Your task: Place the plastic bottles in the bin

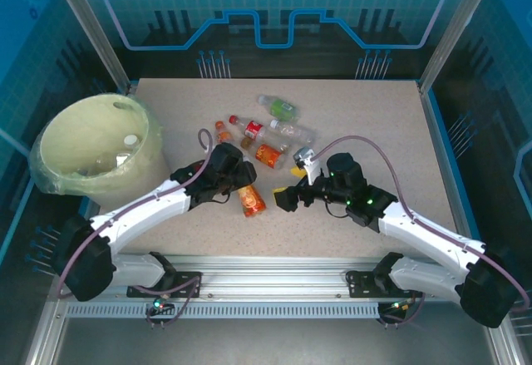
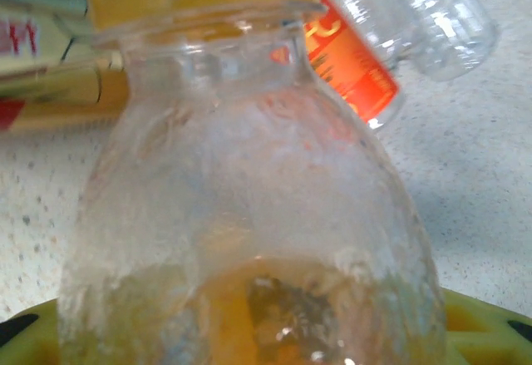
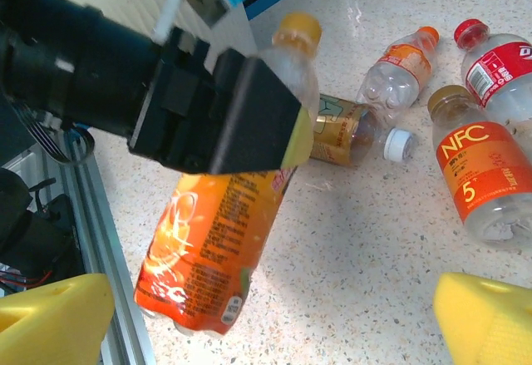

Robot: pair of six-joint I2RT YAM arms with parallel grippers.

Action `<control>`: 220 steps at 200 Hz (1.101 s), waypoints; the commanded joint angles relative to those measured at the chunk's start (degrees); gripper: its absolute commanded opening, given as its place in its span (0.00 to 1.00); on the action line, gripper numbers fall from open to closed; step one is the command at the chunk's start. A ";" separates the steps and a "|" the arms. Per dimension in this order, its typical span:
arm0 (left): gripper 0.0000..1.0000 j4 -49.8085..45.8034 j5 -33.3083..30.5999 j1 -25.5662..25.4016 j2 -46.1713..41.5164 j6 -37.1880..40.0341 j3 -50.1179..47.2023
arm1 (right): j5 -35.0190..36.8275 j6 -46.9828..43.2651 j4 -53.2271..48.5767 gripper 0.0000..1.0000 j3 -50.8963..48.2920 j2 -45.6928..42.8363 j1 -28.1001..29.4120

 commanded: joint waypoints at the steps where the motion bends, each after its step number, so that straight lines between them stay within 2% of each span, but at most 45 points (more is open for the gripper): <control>1: 0.51 -0.57 -4.31 -0.31 -4.38 12.27 4.60 | -0.77 -1.15 1.63 1.00 1.29 0.42 0.95; 47: 0.51 -3.17 -9.30 0.61 -9.95 23.70 10.31 | -0.24 -0.58 2.35 1.00 1.72 0.70 1.63; 83: 0.51 -7.80 -11.72 4.15 -12.62 29.12 17.37 | 1.26 -0.66 1.65 1.00 2.45 0.97 1.92; 115: 0.51 -6.97 -15.33 6.16 -14.13 35.47 22.16 | 2.15 -0.49 1.59 1.00 2.58 1.32 1.92; 132: 0.51 -6.70 -19.34 6.94 -14.06 39.59 25.24 | 2.22 -0.48 1.09 1.00 2.79 1.31 2.00; 148: 0.51 -6.09 -26.79 7.40 -14.00 44.19 28.62 | 2.65 -0.57 0.50 1.00 3.03 1.23 2.02; 168: 0.51 -0.94 -33.93 8.73 -14.62 51.56 30.49 | 3.17 -0.50 0.41 1.00 2.96 1.23 2.05; 193: 0.51 7.07 -37.37 14.29 -16.02 58.65 29.99 | 3.28 -0.48 0.31 1.00 3.08 1.45 2.01; 220: 0.51 9.16 -35.94 24.35 -17.23 57.21 28.71 | 3.34 -0.57 0.22 1.00 3.25 1.58 2.03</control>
